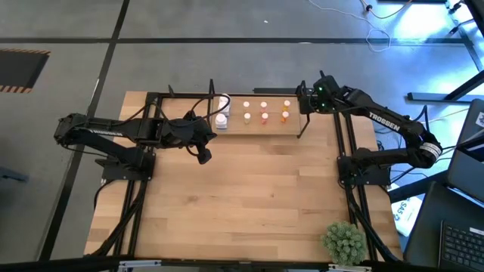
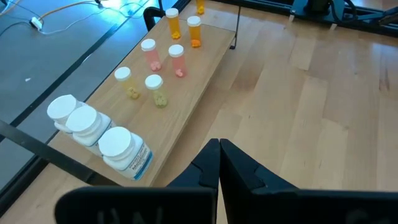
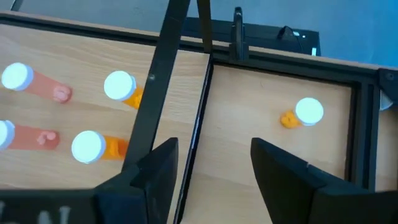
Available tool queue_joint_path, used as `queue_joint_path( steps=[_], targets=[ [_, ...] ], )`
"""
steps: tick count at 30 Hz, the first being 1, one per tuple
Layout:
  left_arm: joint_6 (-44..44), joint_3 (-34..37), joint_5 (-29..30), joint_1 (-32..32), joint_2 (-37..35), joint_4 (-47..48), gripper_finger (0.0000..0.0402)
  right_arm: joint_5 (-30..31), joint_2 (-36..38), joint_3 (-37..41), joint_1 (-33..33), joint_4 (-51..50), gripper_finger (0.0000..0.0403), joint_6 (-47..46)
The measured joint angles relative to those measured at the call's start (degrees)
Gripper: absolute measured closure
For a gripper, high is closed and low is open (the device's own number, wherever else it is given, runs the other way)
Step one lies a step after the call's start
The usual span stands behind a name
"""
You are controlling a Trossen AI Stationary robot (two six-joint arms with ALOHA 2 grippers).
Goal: Pick and place medicine bottles onto shelf by color
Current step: Adjust the shelf
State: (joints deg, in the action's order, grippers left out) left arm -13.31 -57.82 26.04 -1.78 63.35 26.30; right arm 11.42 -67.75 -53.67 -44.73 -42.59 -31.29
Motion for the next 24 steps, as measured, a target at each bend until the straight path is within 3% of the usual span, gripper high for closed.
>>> queue_joint_path(
  steps=[11, 24],
  targets=[
    [0.01, 0.00, 0.00, -0.02, 0.00, 0.00, 0.0401, 3.91, 0.00, 0.00, -3.15, -0.39, 0.0199, -2.22],
    [0.01, 0.00, 0.00, -0.02, 0.00, 0.00, 0.0401, -2.01, 0.00, 0.02, -3.43, -0.02, 0.0199, -2.74]
  ],
)
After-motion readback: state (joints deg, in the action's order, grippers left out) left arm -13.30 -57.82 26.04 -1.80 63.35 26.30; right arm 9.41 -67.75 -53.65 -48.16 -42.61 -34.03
